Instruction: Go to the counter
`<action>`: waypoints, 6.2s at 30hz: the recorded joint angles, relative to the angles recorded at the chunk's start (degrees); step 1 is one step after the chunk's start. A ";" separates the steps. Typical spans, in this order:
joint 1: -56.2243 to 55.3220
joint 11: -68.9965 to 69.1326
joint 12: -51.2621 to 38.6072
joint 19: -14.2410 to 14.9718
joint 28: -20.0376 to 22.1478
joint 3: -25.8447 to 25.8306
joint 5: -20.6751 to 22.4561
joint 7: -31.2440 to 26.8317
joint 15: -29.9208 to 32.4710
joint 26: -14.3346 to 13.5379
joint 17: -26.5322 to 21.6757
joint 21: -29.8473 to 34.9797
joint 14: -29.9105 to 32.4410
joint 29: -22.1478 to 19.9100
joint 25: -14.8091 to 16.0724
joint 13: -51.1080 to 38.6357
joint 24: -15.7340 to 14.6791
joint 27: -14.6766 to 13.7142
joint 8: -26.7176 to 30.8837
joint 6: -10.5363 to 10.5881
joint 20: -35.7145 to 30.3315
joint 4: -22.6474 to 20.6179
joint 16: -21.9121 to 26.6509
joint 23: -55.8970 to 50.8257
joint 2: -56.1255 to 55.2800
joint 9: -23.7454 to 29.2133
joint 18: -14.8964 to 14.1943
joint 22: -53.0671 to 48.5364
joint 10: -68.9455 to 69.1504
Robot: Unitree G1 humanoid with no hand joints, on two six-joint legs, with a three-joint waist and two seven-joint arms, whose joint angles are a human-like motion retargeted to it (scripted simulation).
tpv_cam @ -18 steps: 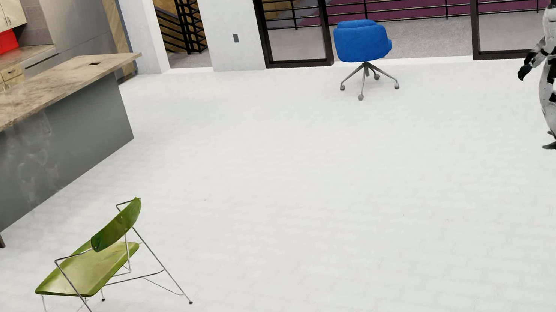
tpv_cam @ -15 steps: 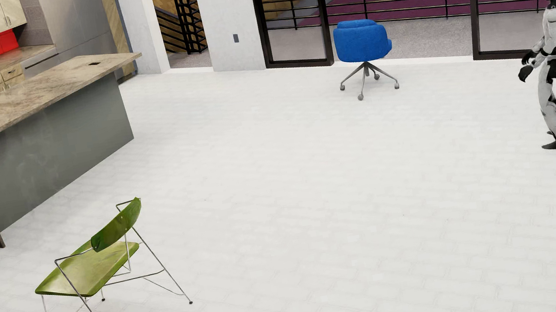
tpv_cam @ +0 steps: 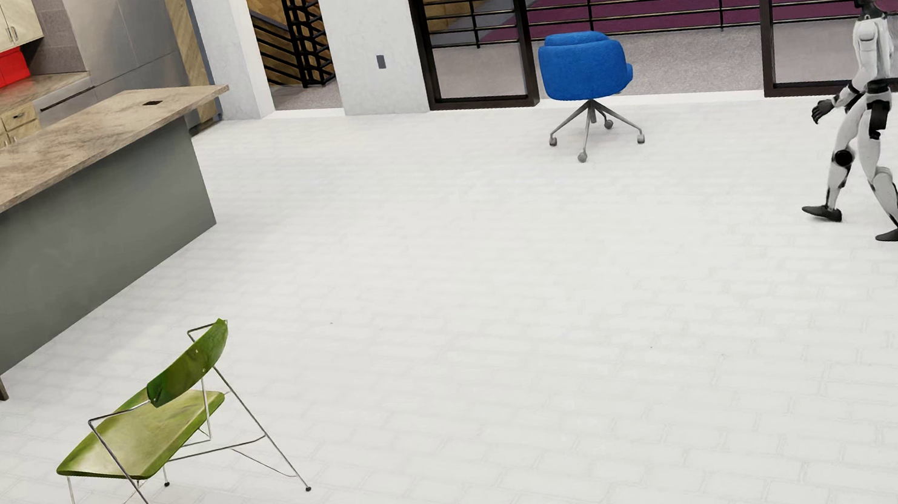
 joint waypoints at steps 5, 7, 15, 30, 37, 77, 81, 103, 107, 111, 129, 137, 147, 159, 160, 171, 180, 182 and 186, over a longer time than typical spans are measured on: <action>4.45 5.08 -2.84 -5.18 0.72 -0.56 2.44 -0.11 -1.08 4.61 -2.60 1.51 -2.18 2.69 -2.92 -1.90 1.83 1.37 1.98 1.05 -1.54 1.45 0.62 -0.85 -1.05 0.48 -1.77 -0.09 1.06; 5.64 7.36 -3.20 -8.98 -1.27 -0.88 4.25 -0.42 3.28 6.41 -2.00 0.67 0.60 1.57 -3.78 -2.22 4.09 2.24 1.52 1.88 -3.07 3.33 1.98 -0.38 0.48 0.60 -3.73 3.76 4.85; -17.40 11.09 6.64 -12.86 -9.60 -2.18 13.55 -5.79 -10.53 7.94 -0.77 -0.01 28.85 4.32 -10.63 -8.55 5.00 0.97 -3.04 7.52 1.93 12.24 10.21 6.67 14.68 2.15 -13.81 10.56 53.23; -31.98 6.32 19.30 -10.01 -8.88 6.36 13.97 -2.80 -9.74 4.82 -3.55 5.20 26.87 3.89 -11.70 -10.16 12.44 3.11 4.76 4.68 22.00 4.86 5.71 6.24 45.86 -1.63 -2.42 7.16 3.01; -18.72 56.01 10.54 1.99 -7.91 5.08 -2.92 2.34 10.18 1.11 -10.80 10.18 15.03 13.86 -14.35 -2.23 15.58 0.11 4.62 -1.67 23.01 -3.24 0.99 0.37 15.93 0.56 0.27 12.66 3.96; -24.12 38.21 15.92 -1.14 -9.10 5.41 6.49 0.52 9.54 6.76 -4.12 6.63 19.88 9.55 -12.57 -9.01 13.15 8.11 5.72 1.43 21.38 0.48 1.72 8.29 33.64 -1.04 -0.71 14.15 6.75; -16.17 58.69 9.78 1.67 -8.82 4.24 -1.28 2.52 7.62 2.98 -9.73 11.80 12.95 15.13 -14.84 -4.88 14.74 3.19 6.50 -2.21 19.96 -4.00 0.37 3.72 13.74 0.01 0.50 12.95 6.46; -16.92 13.08 5.31 -13.44 -11.60 -2.46 11.73 -6.24 -10.31 3.00 0.03 -1.64 28.07 9.02 -14.29 -5.78 15.86 3.08 -3.46 6.34 10.61 9.17 7.32 7.42 15.13 -1.26 -13.54 15.65 55.10; -29.81 11.23 10.92 -13.72 -8.63 0.28 15.00 -6.90 -16.06 3.22 -0.93 0.53 13.31 9.06 -16.45 -11.27 7.79 0.88 -2.24 7.51 20.68 8.07 8.60 6.96 24.42 -0.58 -8.91 3.93 42.78; -31.05 5.62 13.81 -13.66 -6.72 3.18 16.83 -3.37 -18.03 3.51 -2.44 2.52 16.02 7.79 -14.64 -14.27 8.42 -0.65 1.01 7.74 21.13 9.23 7.05 3.14 33.88 -0.80 -6.00 0.32 4.91; -7.60 38.51 2.50 -4.81 -4.35 2.07 -4.40 0.20 -8.12 -1.37 -6.26 -0.81 6.78 6.70 -6.70 1.40 16.62 4.70 3.47 -2.01 17.32 -5.41 -0.48 -2.87 4.80 -0.17 2.19 13.94 7.01; 7.52 -0.22 -1.68 -3.53 -3.43 0.25 -0.64 -5.77 0.09 -3.30 -4.36 -0.80 3.05 10.47 -11.16 0.94 13.66 4.42 0.49 -1.33 12.59 -5.43 -0.88 -0.46 4.20 -1.48 1.52 8.50 2.53; -12.70 7.12 6.43 -13.05 -14.60 -1.03 10.89 -2.96 -6.24 1.02 0.46 -2.11 31.55 8.32 -12.32 -3.92 16.85 2.20 -9.74 6.35 9.16 13.31 7.89 3.96 17.44 -2.48 -12.58 14.97 50.90; -20.29 3.84 15.02 -11.31 -9.74 4.71 17.41 -16.45 -10.85 5.44 -0.52 4.00 20.14 8.05 -12.77 -11.90 11.22 0.70 2.50 6.87 19.81 6.66 4.47 2.99 33.39 -1.92 -5.15 10.16 6.08; -18.53 3.68 15.07 -10.24 -10.67 4.66 17.05 -14.41 -9.64 5.74 -0.18 3.68 20.11 7.66 -12.53 -12.03 11.53 1.71 3.86 6.57 19.81 7.40 3.76 3.93 34.18 -2.17 -4.23 10.96 4.48; -9.82 5.92 5.30 -1.29 -12.18 4.98 12.21 -6.79 -2.86 3.43 -2.33 7.81 16.71 12.58 -14.29 -6.64 11.01 5.22 11.83 3.64 20.95 5.36 1.50 10.98 37.19 -3.90 -0.89 6.42 -1.06; -8.24 11.50 3.13 -1.33 -13.38 4.84 10.01 -6.76 -1.40 4.41 -1.89 6.90 13.48 9.46 -11.87 -7.98 13.49 3.15 12.32 2.35 14.46 2.63 1.16 4.95 35.67 -4.58 0.08 13.08 -1.06; -8.24 13.42 3.93 -1.24 -13.18 4.89 9.51 -6.87 -1.10 5.02 -2.03 7.34 13.08 9.47 -11.53 -8.61 13.62 2.85 12.15 2.10 14.80 2.00 0.72 3.66 34.69 -4.70 0.36 15.40 -1.01; -8.71 17.84 6.17 -0.57 -13.98 5.16 8.43 -7.22 -0.33 5.56 -3.01 7.14 12.03 9.63 -11.08 -9.25 14.70 2.42 11.79 1.49 14.55 0.55 0.76 3.37 32.53 -4.86 0.90 17.18 0.12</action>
